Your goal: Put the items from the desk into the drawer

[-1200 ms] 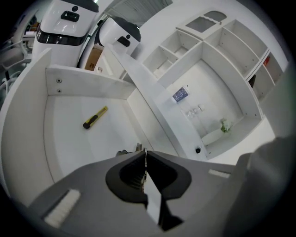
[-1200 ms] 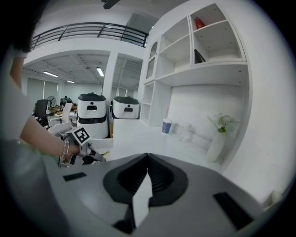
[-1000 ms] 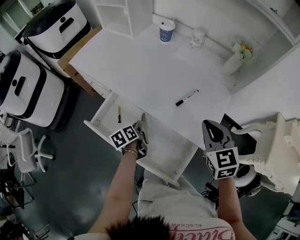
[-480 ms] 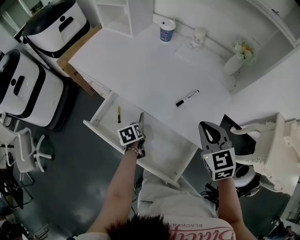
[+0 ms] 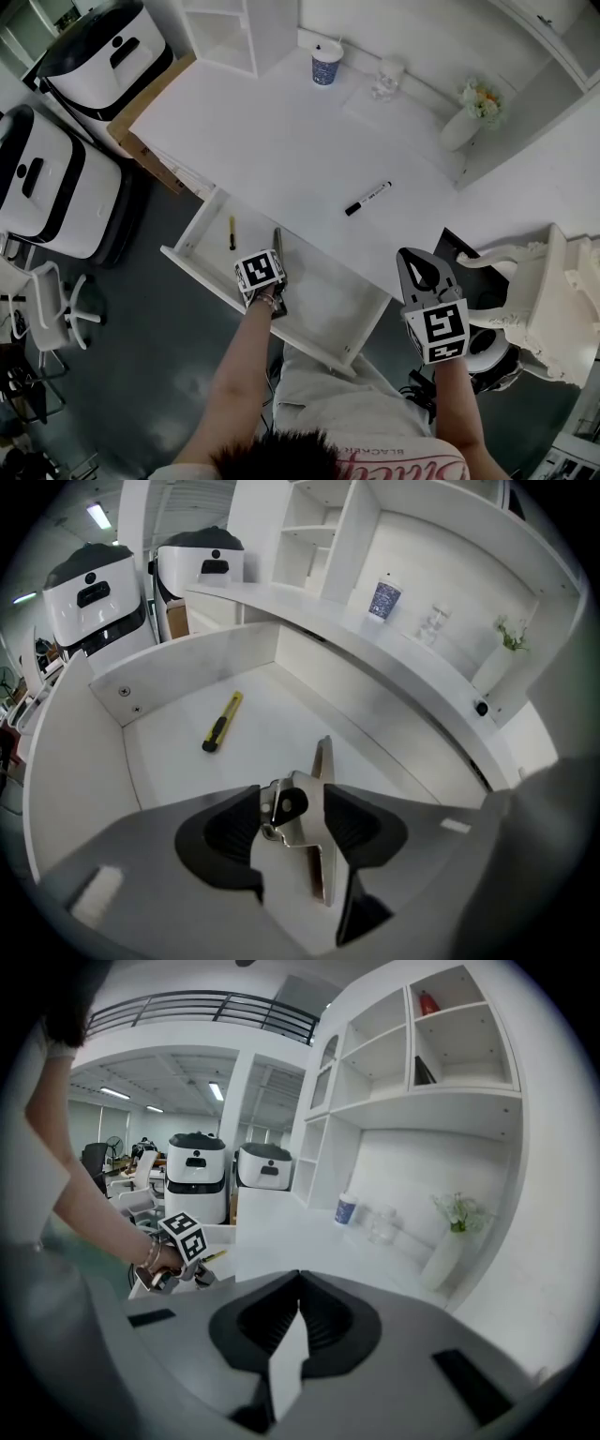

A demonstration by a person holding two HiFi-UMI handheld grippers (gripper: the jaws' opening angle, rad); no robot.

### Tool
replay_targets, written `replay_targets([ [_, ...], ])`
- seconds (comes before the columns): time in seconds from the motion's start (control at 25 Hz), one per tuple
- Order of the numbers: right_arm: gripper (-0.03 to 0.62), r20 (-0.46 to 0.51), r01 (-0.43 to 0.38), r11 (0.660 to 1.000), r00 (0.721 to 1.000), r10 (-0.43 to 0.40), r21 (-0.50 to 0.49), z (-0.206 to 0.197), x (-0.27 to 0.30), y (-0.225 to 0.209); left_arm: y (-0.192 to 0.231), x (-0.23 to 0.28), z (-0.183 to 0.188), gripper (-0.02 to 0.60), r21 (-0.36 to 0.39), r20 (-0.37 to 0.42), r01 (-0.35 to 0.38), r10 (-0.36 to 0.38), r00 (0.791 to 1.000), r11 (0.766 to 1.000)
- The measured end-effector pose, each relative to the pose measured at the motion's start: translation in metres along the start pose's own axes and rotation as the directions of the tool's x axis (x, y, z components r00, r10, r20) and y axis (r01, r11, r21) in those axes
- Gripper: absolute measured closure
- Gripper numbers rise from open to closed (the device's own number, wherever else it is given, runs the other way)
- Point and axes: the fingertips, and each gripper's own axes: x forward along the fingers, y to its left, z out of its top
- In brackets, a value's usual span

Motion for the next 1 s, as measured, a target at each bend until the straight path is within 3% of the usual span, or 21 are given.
replay_targets([
  [0.16,0.586,0.008,0.008,1.000,1.000,-0.008,0.008,-0.001,-0.001,-0.004,-0.004,-0.016,0.013,0.339,0.000,0.047,0.009,-0.009,0.999,1.000],
  [0.6,0.586,0.068,-0.004,0.998,0.998,0.001,0.055,0.006,-0.001,-0.007,-0.023,-0.078,0.057,0.334,0.113,0.222,0.063,-0.087,0.971,0.992],
  [0.84,0.586,0.118,-0.011,0.997,0.993,0.002,0.079,0.016,-0.005,-0.010,-0.036,-0.122,0.083,0.334,0.225,0.338,0.039,-0.116,0.934,0.974],
  [1.0,0.586,0.155,-0.008,0.996,0.988,-0.005,0.084,0.024,-0.014,-0.018,-0.056,-0.156,0.103,0.336,0.302,0.439,0.020,-0.157,0.885,0.953],
])
